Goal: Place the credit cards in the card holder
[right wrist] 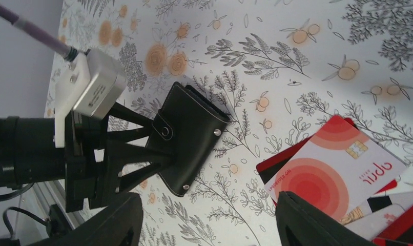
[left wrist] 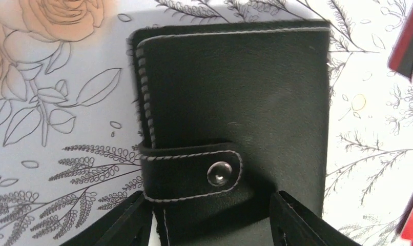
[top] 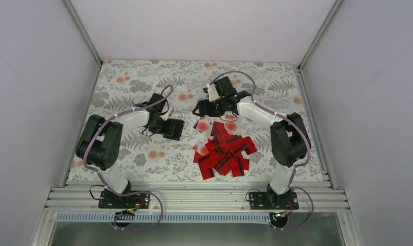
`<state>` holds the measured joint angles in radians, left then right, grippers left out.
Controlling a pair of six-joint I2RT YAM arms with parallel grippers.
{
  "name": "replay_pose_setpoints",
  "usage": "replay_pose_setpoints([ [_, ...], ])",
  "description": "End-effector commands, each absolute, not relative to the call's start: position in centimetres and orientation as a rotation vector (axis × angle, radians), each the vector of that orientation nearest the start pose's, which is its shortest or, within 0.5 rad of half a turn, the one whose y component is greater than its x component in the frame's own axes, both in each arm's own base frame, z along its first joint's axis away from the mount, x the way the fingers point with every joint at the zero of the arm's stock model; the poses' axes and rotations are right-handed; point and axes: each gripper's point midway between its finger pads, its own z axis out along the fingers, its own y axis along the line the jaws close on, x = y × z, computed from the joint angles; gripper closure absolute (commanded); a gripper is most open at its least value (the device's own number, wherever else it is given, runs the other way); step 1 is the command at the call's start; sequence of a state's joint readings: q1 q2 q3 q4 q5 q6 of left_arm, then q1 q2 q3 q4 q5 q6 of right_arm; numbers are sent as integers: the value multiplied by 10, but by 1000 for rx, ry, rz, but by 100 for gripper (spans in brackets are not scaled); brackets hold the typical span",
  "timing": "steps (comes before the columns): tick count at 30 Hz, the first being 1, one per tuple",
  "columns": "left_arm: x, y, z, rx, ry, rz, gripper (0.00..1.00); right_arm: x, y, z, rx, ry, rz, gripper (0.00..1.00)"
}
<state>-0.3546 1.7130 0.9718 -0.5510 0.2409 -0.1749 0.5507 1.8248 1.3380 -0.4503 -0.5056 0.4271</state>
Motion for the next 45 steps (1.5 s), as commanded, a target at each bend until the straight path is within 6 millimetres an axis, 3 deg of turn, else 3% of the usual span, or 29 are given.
replay_pose_setpoints([
  [1, 297, -143, -8, 250, 2991, -291, 49, 354, 324, 129, -395, 2622, 1016, 36],
  [6, 293, -142, -15, 220, 2986, -255, 76, 356, 325, 123, -392, 2636, 1012, 44],
  [10, 302, -149, 3, 211, 2916, -314, 97, 356, 327, 123, -392, 2639, 1013, 46],
  [18, 323, -177, 72, 272, 2725, -522, 98, 353, 323, 142, -423, 2608, 1051, 45],
  [24, 327, -197, 135, 351, 2579, -673, 97, 338, 331, 172, -440, 2559, 1275, 37],
  [28, 320, -208, 178, 381, 2498, -791, 98, 328, 327, 207, -443, 2500, 1395, 24],
  [33, 307, -221, 229, 406, 2412, -951, 97, 312, 304, 257, -416, 2363, 1560, 11],
  [39, 290, -237, 283, 430, 2283, -1157, 97, 290, 302, 294, -515, 2232, 1747, 11],
  [45, 281, -241, 321, 420, 2177, -1250, 97, 293, 303, 320, -475, 2181, 1762, 14],
])
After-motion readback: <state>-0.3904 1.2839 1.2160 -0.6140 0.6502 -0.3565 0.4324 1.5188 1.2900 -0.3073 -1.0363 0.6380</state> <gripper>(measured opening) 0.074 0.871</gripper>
